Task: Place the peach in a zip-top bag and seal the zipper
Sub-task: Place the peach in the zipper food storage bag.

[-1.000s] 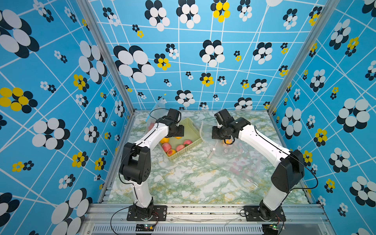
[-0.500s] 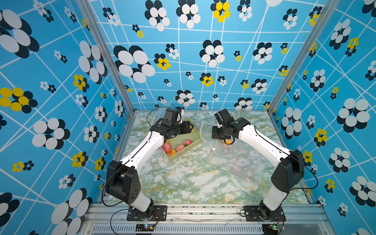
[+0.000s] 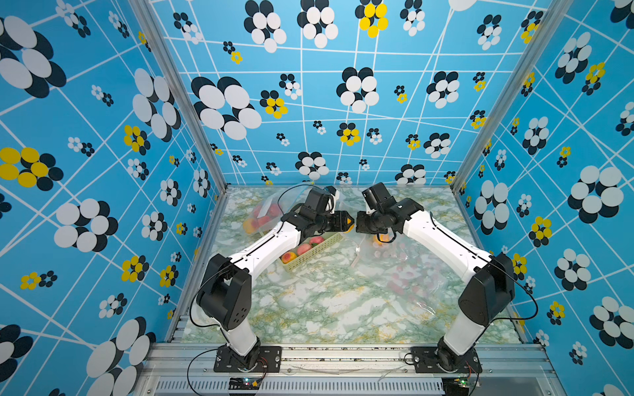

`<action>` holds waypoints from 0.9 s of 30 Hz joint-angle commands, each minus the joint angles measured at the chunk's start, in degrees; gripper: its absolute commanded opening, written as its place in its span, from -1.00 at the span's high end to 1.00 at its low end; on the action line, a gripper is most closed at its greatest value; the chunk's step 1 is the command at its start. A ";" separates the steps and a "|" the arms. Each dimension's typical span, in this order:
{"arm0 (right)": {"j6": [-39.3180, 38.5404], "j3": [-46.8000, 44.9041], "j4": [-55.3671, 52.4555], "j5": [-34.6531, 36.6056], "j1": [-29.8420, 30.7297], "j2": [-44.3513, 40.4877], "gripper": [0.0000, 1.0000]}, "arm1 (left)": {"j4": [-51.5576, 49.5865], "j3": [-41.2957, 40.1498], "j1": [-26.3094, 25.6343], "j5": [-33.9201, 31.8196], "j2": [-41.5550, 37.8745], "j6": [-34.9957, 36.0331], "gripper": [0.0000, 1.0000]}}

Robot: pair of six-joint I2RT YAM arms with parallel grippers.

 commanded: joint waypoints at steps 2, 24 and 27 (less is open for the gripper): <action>0.92 -2.18 1.09 -0.84 0.27 -2.70 1.00 | -0.60 3.83 -1.28 -1.69 2.16 0.96 -0.23; 0.91 -1.44 1.36 -0.86 0.22 -2.75 1.00 | -4.63 6.98 -3.06 -3.09 4.45 3.14 -0.92; 0.81 -1.54 1.35 -0.68 0.27 -3.07 1.00 | -3.88 6.16 -3.06 -4.07 2.11 3.13 -0.91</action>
